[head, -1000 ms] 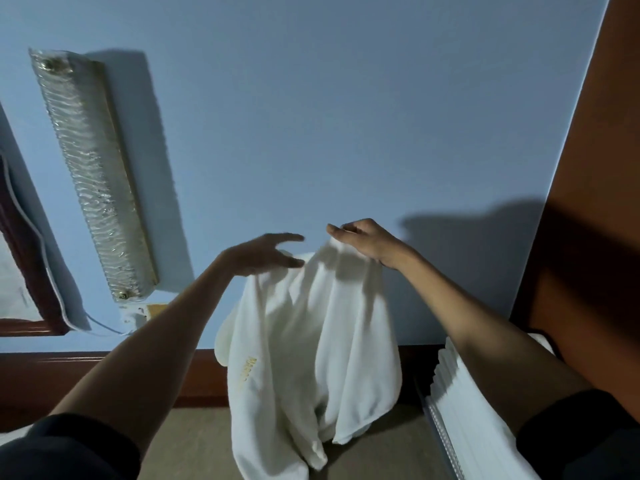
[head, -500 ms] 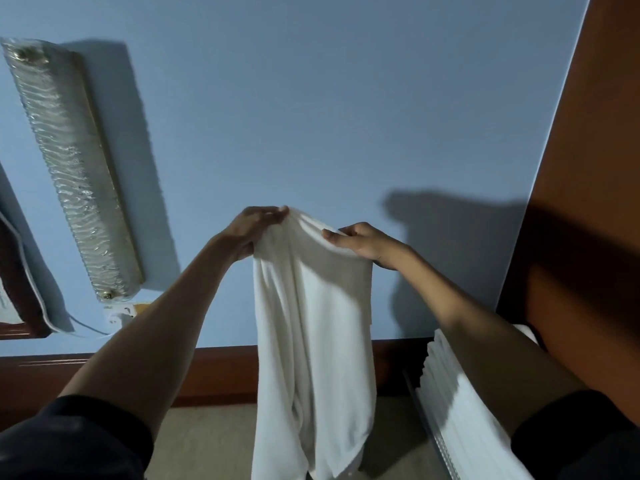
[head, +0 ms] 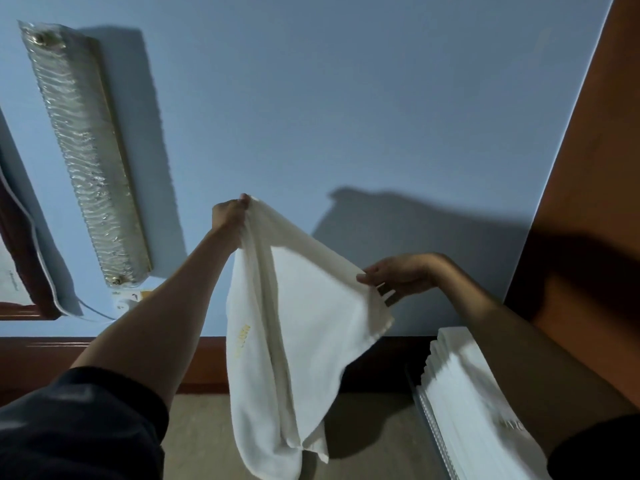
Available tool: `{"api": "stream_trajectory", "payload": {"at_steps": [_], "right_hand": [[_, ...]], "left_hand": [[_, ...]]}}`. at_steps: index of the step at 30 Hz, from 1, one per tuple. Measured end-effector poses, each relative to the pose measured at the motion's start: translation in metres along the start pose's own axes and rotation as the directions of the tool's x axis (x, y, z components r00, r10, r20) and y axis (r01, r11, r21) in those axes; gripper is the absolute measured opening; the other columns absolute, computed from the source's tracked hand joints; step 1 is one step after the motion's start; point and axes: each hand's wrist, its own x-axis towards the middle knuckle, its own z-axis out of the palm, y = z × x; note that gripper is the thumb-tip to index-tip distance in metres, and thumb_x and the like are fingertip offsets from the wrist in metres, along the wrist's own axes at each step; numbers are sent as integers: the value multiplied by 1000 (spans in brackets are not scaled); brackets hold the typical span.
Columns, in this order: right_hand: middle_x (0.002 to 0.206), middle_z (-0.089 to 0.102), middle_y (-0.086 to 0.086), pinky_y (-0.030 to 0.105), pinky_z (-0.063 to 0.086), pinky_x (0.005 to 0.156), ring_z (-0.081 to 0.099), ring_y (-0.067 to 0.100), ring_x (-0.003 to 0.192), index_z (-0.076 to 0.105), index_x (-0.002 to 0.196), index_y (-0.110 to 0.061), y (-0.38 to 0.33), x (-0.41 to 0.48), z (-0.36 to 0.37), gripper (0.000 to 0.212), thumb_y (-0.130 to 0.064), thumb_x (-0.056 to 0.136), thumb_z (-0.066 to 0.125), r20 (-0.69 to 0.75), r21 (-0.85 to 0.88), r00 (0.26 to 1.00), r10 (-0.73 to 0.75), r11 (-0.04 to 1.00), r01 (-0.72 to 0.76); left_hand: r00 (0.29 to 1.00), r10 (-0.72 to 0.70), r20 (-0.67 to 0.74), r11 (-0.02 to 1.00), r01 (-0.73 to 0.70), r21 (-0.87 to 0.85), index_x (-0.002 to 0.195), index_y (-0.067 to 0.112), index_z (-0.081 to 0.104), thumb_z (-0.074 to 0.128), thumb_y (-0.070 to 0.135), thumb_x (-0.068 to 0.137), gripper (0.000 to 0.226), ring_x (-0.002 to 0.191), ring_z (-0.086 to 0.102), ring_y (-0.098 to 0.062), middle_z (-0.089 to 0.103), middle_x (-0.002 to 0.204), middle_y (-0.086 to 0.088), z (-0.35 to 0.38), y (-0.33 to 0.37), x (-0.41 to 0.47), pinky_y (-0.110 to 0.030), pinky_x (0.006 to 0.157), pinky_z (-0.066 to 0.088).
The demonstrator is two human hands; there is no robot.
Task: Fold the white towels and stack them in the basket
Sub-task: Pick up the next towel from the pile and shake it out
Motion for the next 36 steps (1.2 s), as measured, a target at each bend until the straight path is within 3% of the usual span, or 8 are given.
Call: {"api": "stream_trajectory", "payload": {"at_steps": [4, 6, 9, 15, 18, 22, 29, 36], "right_hand": [[120, 72, -1, 26, 56, 84, 68, 16, 109, 63, 129, -12, -11, 6, 10, 41, -39, 98, 63, -251, 104, 948, -194, 969, 225], [104, 75, -2, 23, 56, 76, 72, 11, 92, 64, 119, -6, -22, 15, 17, 34, -33, 99, 65, -360, 173, 896, -261, 925, 339], [74, 68, 0, 18, 52, 56, 65, 4, 58, 63, 88, -6, -37, 35, 34, 15, -17, 97, 68, -467, 351, 868, -171, 865, 359], [100, 68, 19, 20, 56, 53, 72, 18, 65, 65, 93, 6, -54, 64, 64, 4, 4, 92, 68, -523, 683, 850, 65, 628, 373], [107, 68, 25, 25, 60, 57, 73, 28, 75, 64, 95, 10, -58, 72, 69, 7, 9, 90, 68, -539, 728, 835, 109, 559, 397], [103, 73, 20, 37, 60, 89, 75, 30, 92, 69, 102, 6, -57, 82, 70, 16, 1, 88, 73, -547, 689, 827, 132, 631, 355], [101, 72, 23, 23, 60, 63, 77, 27, 79, 65, 101, 11, -51, 73, 73, 12, 6, 91, 68, -494, 775, 866, 76, 489, 399], [85, 67, 20, 25, 59, 64, 67, 21, 68, 64, 110, 12, -40, 80, 79, 24, -9, 99, 63, -456, 630, 890, 21, 713, 307]], "left_hand": [[989, 74, 124, 996, -79, 33, 112, 19, 69, 54, 21, 104, 17, 76, 57, -20, 63, 96, -3, 2, -6, -6, -27, 63, 45], [976, 99, 196, 988, -120, 100, 116, 22, 68, 53, 18, 104, 20, 77, 59, -16, 64, 98, -2, 4, -11, -13, -27, 61, 45], [912, 107, 397, 967, -188, 170, 111, 16, 66, 53, 6, 103, 19, 76, 61, -19, 64, 92, -7, 7, -20, -29, -30, 63, 50], [699, 89, 710, 918, -335, 214, 99, 0, 74, 51, -10, 94, 25, 100, 70, -25, 71, 102, -13, 1, -31, -58, -34, 90, 60], [671, 89, 736, 905, -363, 221, 101, 8, 76, 70, 18, 94, 14, 103, 70, -22, 74, 106, -9, -3, -35, -66, -35, 92, 60], [731, 283, 621, 729, -585, 356, 88, 24, 75, 87, 52, 74, 33, 85, 70, -16, 74, 85, 5, 1, -46, -72, -34, 76, 57], [698, 412, 586, 668, -669, 327, 84, 19, 72, 71, 27, 96, 15, 75, 67, -16, 70, 74, 4, 4, -51, -69, -34, 69, 53], [667, 369, 648, 614, -698, 369, 92, 25, 59, 57, 12, 100, 15, 71, 62, -24, 70, 82, -6, 8, -44, -66, -39, 64, 50]]}}
